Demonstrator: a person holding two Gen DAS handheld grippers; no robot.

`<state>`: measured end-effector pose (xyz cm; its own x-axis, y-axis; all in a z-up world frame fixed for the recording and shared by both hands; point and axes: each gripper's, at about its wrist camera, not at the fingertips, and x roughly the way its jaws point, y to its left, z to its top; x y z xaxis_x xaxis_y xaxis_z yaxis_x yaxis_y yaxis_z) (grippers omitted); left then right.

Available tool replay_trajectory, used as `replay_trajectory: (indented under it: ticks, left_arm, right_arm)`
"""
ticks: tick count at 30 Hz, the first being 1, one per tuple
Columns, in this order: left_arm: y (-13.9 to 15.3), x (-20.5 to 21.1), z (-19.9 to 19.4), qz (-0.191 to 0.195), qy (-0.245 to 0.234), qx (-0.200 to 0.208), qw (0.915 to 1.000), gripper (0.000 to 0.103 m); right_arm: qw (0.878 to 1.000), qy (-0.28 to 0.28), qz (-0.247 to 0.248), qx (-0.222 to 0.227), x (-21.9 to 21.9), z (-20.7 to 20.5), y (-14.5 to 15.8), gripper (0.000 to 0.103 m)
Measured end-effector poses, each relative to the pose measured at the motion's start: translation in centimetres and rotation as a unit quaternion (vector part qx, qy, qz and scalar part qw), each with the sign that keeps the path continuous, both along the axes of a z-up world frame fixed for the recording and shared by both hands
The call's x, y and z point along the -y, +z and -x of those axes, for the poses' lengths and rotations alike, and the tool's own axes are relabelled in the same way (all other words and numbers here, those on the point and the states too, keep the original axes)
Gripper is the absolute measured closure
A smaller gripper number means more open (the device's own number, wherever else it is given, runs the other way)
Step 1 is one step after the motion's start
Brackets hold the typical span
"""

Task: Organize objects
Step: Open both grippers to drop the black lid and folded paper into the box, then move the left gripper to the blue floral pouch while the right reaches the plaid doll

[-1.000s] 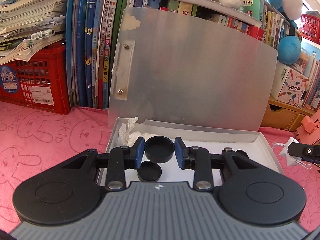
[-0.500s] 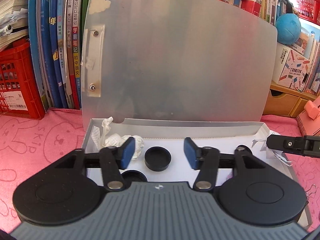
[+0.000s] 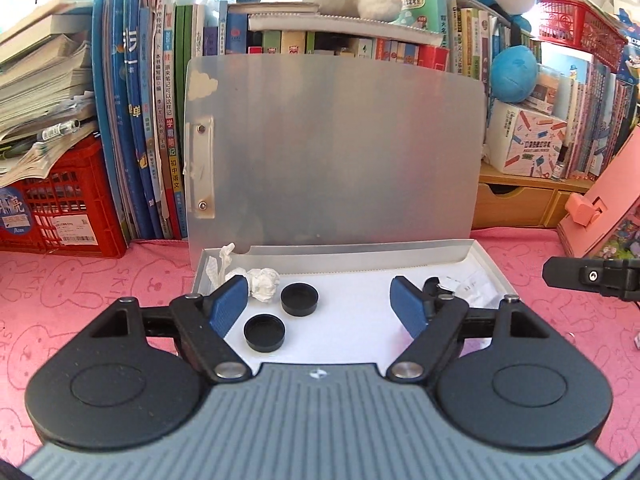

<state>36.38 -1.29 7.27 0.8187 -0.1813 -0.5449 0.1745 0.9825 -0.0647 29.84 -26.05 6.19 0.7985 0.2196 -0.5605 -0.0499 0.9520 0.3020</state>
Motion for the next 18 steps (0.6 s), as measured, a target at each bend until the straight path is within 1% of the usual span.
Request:
replay_trajectory:
  ticks: [3, 5, 7, 10, 12, 15, 18]
  left_arm:
    - [1.0, 0.1, 3.6, 0.005, -0.011, 0.011, 0.9999, 0.02]
    - [1.5, 0.3, 6.0, 0.002, -0.023, 0.018, 0.9996, 0.019]
    - [1.8, 0.5, 8.5, -0.001, -0.034, 0.027, 0.9991, 0.019]
    - [2.0, 0.6, 12.1, 0.005, -0.051, 0.037, 0.998, 0.018]
    - [1.8, 0.7, 14.6, 0.008, -0.06, 0.042, 0.9973, 0.018]
    - [1.0, 1.1, 18.0, 0.012, -0.076, 0.05, 0.9958, 0.013]
    - [0.1, 1.6, 21.0, 0.004, -0.086, 0.055, 0.9948, 0.012]
  right_arm:
    - [1.0, 0.019, 0.006, 0.009, -0.2, 3.0, 0.7, 0.029]
    - [0.999, 0.032, 0.014, 0.017, -0.3, 5.3, 1.1, 0.028]
    - [0.999, 0.04, 0.022, 0.026, -0.3, 7.6, 1.2, 0.028]
    - [0.998, 0.051, 0.026, 0.037, -0.3, 10.6, 1.3, 0.026]
    - [0.997, 0.058, 0.03, 0.045, -0.3, 12.6, 1.1, 0.026]
    - [0.996, 0.063, 0.039, 0.058, -0.4, 15.6, 0.9, 0.023]
    - [0.994, 0.068, 0.056, 0.067, -0.8, 18.2, 0.3, 0.021]
